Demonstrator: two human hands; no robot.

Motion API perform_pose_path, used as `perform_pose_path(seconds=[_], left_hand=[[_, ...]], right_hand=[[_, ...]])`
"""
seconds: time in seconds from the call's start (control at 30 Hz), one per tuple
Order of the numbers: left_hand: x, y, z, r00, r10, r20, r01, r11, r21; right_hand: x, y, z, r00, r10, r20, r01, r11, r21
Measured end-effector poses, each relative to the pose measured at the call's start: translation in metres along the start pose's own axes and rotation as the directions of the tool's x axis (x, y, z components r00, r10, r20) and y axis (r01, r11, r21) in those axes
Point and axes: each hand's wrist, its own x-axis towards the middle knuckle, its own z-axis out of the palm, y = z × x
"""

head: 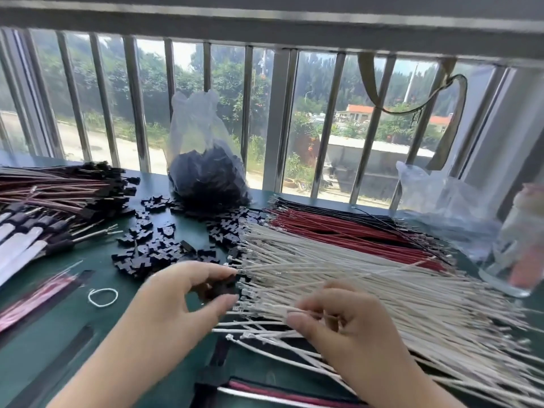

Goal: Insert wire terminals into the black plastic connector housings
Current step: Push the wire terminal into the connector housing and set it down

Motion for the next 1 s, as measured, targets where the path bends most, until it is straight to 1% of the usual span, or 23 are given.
perform_pose_path(seconds=[0.07,0.1,0.13,0.2,0.23,0.3,0.47,0.63,0.73,0.87,0.93,1.0], left_hand=[[-0.015,0.011,0.01,0.995,0.016,0.101,0.001,0.986,-0.166],[-0.02,0.014,0.015,0.992,0.014,0.127,0.015,0.974,-0.227],[-0.023,0.016,0.02,0.99,-0.004,0.143,0.045,0.957,-0.288],[-0.026,0.018,0.024,0.983,-0.062,0.175,0.136,0.883,-0.45],[-0.026,0.018,0.024,0.979,-0.087,0.184,0.172,0.835,-0.522],[-0.026,0.019,0.023,0.976,-0.114,0.186,0.204,0.771,-0.603],[-0.029,0.025,0.024,0.97,-0.091,0.225,0.218,0.731,-0.646],[-0.032,0.026,0.023,0.97,-0.013,0.241,0.173,0.732,-0.659],[-0.034,0.026,0.024,0.973,-0.087,0.212,0.212,0.699,-0.683],[-0.036,0.026,0.025,0.984,-0.126,0.123,0.176,0.73,-0.66],[-0.036,0.026,0.025,0.986,-0.114,0.118,0.164,0.739,-0.653],[-0.037,0.026,0.025,0.99,-0.05,0.131,0.124,0.745,-0.655]], right_hand=[[0.0,-0.004,0.0,0.999,-0.015,0.028,0.014,0.999,0.042],[0.0,-0.007,0.0,0.998,-0.031,0.05,0.028,0.998,0.059],[-0.002,-0.008,0.0,0.993,-0.056,0.107,0.046,0.995,0.094],[-0.005,-0.006,-0.002,0.976,-0.098,0.195,0.08,0.992,0.097],[-0.006,-0.006,-0.002,0.966,-0.093,0.24,0.078,0.994,0.073],[-0.005,-0.006,0.0,0.957,-0.057,0.285,0.043,0.998,0.055],[-0.002,-0.01,0.009,0.975,0.015,0.221,-0.044,0.991,0.126],[-0.005,-0.012,0.008,0.974,0.001,0.225,-0.041,0.984,0.175],[-0.007,-0.014,0.006,0.981,-0.006,0.195,-0.036,0.978,0.207],[-0.008,-0.016,0.007,0.989,0.053,0.139,-0.091,0.956,0.28],[-0.009,-0.017,0.008,0.989,0.052,0.14,-0.089,0.958,0.272],[-0.01,-0.017,0.008,0.988,0.025,0.15,-0.062,0.968,0.245]])
